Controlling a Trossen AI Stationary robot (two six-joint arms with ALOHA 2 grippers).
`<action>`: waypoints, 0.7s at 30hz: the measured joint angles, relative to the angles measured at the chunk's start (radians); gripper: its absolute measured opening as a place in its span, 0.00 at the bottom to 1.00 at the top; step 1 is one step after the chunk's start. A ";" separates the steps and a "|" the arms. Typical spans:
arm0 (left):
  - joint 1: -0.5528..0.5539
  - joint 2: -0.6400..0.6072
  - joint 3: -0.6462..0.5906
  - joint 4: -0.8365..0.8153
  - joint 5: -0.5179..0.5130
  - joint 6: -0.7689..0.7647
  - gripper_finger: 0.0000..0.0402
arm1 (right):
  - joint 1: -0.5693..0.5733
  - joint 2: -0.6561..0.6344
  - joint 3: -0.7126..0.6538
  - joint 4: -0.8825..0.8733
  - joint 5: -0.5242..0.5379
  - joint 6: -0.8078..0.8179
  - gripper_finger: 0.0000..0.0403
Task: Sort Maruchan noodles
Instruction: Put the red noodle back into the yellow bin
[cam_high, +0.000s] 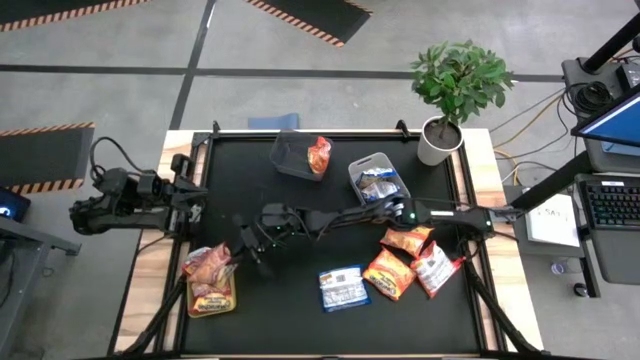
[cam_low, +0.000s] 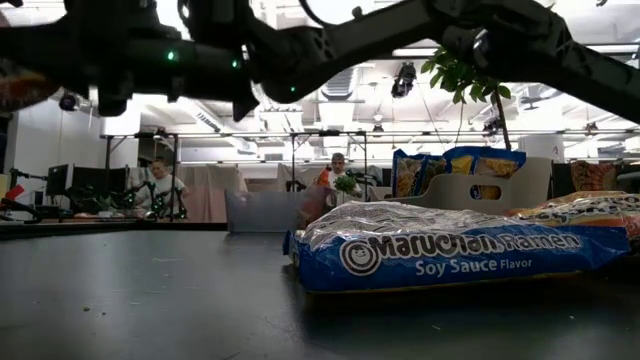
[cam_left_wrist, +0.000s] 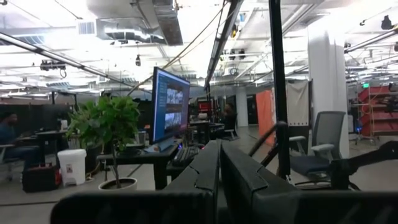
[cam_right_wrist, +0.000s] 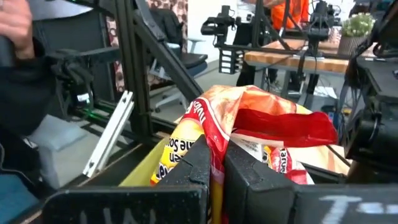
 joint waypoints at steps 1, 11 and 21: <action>0.000 0.000 0.000 -0.001 0.000 0.000 0.00 | 0.001 0.006 0.000 0.004 0.000 -0.016 0.02; 0.000 0.001 -0.001 -0.001 0.000 0.000 0.00 | 0.030 0.022 -0.001 -0.022 0.003 -0.189 0.02; 0.000 0.001 -0.001 -0.001 0.000 0.001 0.00 | 0.041 0.022 -0.001 -0.034 0.059 -0.266 0.02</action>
